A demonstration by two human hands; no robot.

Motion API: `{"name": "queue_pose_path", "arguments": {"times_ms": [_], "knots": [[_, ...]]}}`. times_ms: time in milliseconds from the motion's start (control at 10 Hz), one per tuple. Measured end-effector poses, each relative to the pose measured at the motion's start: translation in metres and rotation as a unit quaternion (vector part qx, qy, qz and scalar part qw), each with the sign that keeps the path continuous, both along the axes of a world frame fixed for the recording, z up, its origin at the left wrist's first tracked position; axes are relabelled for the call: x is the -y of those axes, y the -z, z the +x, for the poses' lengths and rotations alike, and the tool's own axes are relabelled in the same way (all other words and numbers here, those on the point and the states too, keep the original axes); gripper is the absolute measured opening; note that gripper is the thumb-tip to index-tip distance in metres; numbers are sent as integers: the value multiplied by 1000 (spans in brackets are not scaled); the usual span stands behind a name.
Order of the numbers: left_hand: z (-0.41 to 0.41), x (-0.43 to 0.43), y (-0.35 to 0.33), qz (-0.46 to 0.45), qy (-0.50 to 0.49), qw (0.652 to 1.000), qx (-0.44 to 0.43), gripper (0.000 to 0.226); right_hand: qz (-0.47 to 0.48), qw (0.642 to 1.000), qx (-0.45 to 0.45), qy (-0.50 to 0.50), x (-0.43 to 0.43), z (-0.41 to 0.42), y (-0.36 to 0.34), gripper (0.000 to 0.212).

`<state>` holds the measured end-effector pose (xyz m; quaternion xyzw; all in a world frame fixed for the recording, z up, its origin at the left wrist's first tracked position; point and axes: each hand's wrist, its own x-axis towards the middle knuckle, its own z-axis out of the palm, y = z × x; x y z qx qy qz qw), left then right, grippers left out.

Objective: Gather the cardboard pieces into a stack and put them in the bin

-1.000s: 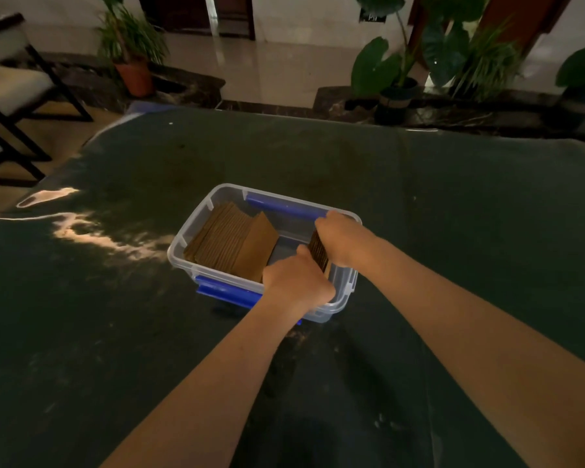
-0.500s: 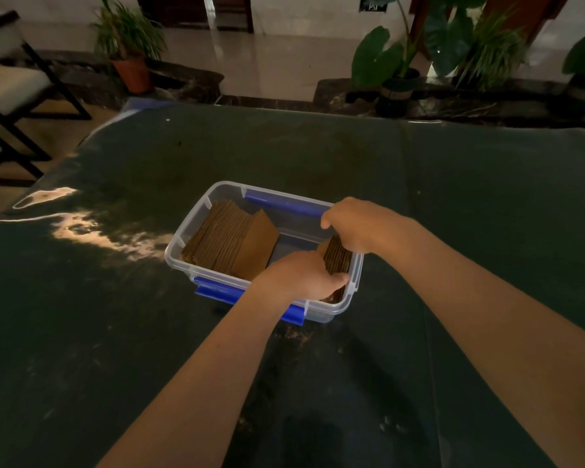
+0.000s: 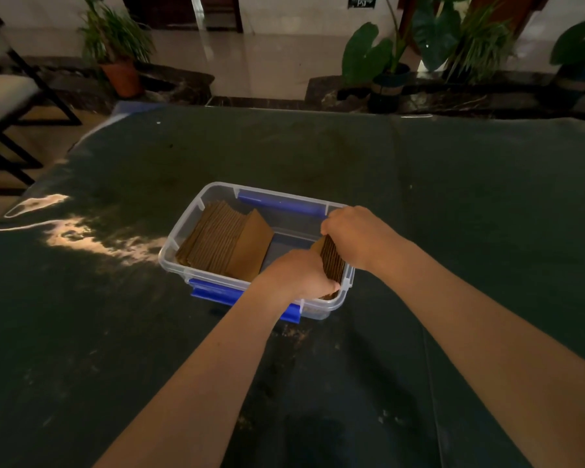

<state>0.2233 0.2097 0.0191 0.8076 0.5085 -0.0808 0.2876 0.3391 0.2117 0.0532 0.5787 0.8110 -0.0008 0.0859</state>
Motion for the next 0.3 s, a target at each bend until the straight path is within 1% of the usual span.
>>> {"name": "queue_pose_path", "arguments": {"times_ms": [100,200,300], "knots": [[-6,2,-3,-19,-11,999,38,40,-10,996,-89,28,4,8,-2,35],[-14,7,-10,1,-5,999,38,42,2,981,-182,67,18,13,-2,43],[-36,17,-10,115,-60,991,-21,46,16,929,-333,158,51,17,-3,50]]}}
